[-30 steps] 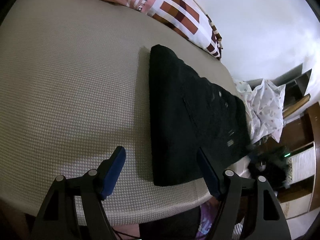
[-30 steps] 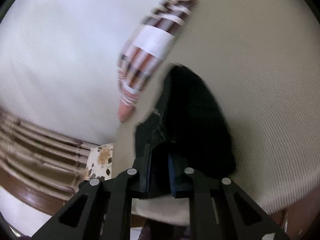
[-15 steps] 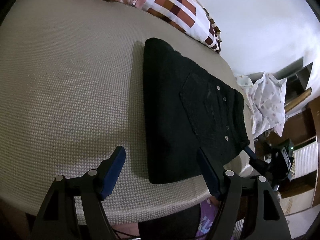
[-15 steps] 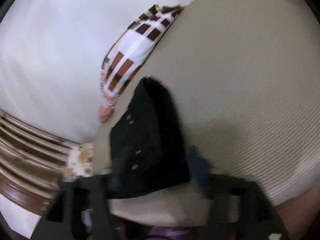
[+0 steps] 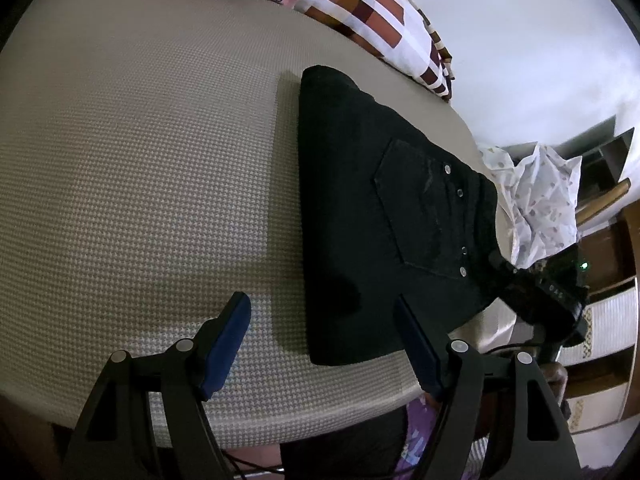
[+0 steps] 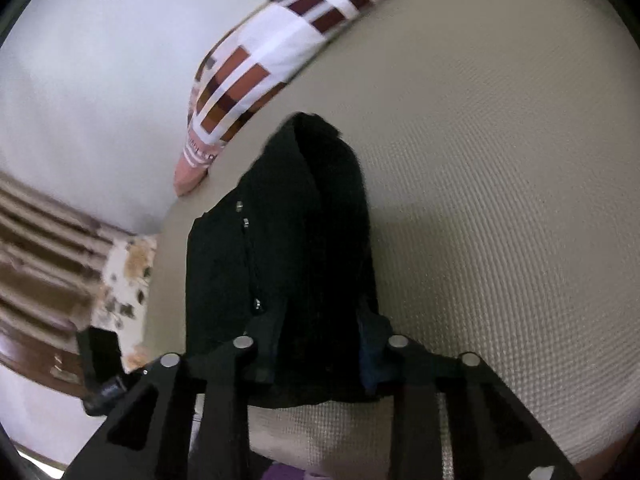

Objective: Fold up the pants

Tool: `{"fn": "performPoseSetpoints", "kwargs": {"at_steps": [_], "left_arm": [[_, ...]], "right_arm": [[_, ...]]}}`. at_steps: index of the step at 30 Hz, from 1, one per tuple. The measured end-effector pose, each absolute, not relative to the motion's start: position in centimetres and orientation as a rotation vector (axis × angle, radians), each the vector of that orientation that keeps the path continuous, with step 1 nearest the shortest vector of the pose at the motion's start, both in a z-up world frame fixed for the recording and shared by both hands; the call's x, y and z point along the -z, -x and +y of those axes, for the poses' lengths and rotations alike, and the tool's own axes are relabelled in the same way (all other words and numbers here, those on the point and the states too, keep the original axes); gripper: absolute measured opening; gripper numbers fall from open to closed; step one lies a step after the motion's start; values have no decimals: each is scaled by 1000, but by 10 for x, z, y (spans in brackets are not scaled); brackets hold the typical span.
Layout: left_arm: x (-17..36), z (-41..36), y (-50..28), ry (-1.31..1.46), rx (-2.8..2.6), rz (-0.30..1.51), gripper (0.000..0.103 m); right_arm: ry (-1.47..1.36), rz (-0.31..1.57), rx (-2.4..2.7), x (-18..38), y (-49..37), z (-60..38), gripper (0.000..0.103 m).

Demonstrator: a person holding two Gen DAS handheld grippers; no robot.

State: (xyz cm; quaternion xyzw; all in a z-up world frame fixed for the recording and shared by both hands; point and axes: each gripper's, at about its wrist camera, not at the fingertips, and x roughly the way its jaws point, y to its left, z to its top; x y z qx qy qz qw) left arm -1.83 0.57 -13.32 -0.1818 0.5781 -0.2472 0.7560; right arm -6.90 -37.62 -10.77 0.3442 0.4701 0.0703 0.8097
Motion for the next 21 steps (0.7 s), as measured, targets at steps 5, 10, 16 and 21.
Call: {"fn": "performPoseSetpoints", "kwargs": {"at_steps": [5, 10, 16, 21], "left_arm": [[135, 11, 19, 411, 505, 1269, 74], [133, 14, 17, 430, 480, 1271, 74], [134, 1, 14, 402, 499, 1279, 75], [129, -9, 16, 375, 521, 1270, 75]], "right_arm": [[-820, 971, -244, 83, 52, -362, 25], [-1026, 812, -456, 61, 51, -351, 20], [-1219, 979, -222, 168, 85, -405, 16], [-1099, 980, -255, 149, 76, -392, 19]]}}
